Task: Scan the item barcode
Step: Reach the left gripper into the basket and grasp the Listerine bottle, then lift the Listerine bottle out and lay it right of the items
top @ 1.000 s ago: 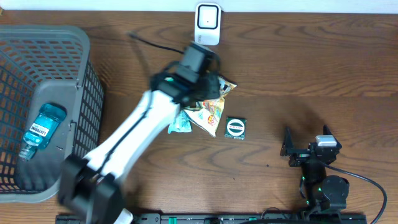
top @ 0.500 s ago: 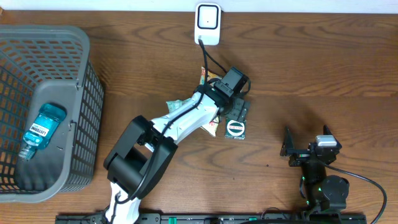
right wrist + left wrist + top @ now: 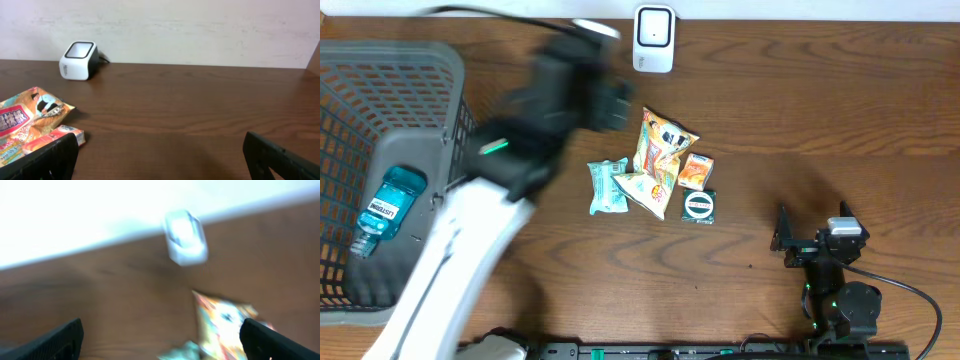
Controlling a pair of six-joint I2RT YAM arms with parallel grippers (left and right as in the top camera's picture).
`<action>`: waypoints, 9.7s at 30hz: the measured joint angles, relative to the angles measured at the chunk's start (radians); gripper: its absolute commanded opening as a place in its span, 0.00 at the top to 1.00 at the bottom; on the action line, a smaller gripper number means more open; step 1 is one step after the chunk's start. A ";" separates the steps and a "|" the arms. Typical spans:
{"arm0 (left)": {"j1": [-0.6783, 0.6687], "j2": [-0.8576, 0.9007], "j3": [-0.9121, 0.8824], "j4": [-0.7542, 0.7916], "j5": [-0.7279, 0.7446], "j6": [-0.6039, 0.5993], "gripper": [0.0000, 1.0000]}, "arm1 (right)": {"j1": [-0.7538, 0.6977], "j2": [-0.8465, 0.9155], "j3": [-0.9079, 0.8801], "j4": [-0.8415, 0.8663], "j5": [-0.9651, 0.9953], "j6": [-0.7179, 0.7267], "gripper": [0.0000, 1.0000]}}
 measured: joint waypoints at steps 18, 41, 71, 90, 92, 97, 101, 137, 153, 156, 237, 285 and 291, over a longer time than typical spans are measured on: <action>0.951 -0.016 -0.032 -0.467 -0.024 -1.085 0.02 | 0.000 0.000 0.000 0.000 0.000 0.000 0.01; 1.000 0.622 -0.034 -0.305 -0.002 -1.427 0.02 | 0.000 0.000 0.000 0.000 0.000 0.000 0.01; 0.998 0.659 -0.055 -0.426 0.023 -1.442 0.02 | 0.000 0.000 0.000 0.000 0.000 0.000 0.01; 0.881 0.678 -0.088 -0.370 -0.004 -1.464 0.02 | 0.000 0.000 0.000 0.000 0.000 0.000 0.01; 0.880 0.666 -0.111 -0.340 -0.007 -1.464 0.02 | 0.000 0.000 0.000 0.000 0.000 0.000 0.01; 0.880 0.632 -0.179 -0.228 -0.004 -1.455 0.01 | 0.000 0.000 0.000 0.000 0.000 0.000 0.01; 0.882 0.614 -0.221 -0.148 0.002 -1.410 0.13 | 0.000 0.000 0.000 0.000 0.000 0.000 0.01; 0.896 0.272 -0.310 -0.122 0.197 -1.280 0.47 | 0.000 0.000 0.000 0.000 0.000 0.000 0.01; 0.932 0.078 -0.310 -0.070 0.210 -1.280 0.47 | 0.000 0.000 0.000 0.000 0.000 0.000 0.01; 0.932 0.067 -0.310 -0.043 0.219 -1.281 0.47 | 0.000 0.000 0.000 0.000 0.000 0.000 0.01; -0.372 0.507 -0.311 0.633 0.257 -1.328 0.47 | 0.000 0.000 0.000 0.000 0.000 0.000 0.01; -0.421 -0.146 -0.281 0.629 -0.357 -0.315 0.02 | 0.000 0.000 0.000 0.000 0.000 0.000 0.01; -0.420 -0.293 -0.258 0.719 -0.590 0.144 0.02 | 0.000 0.000 0.000 0.000 0.000 0.000 0.01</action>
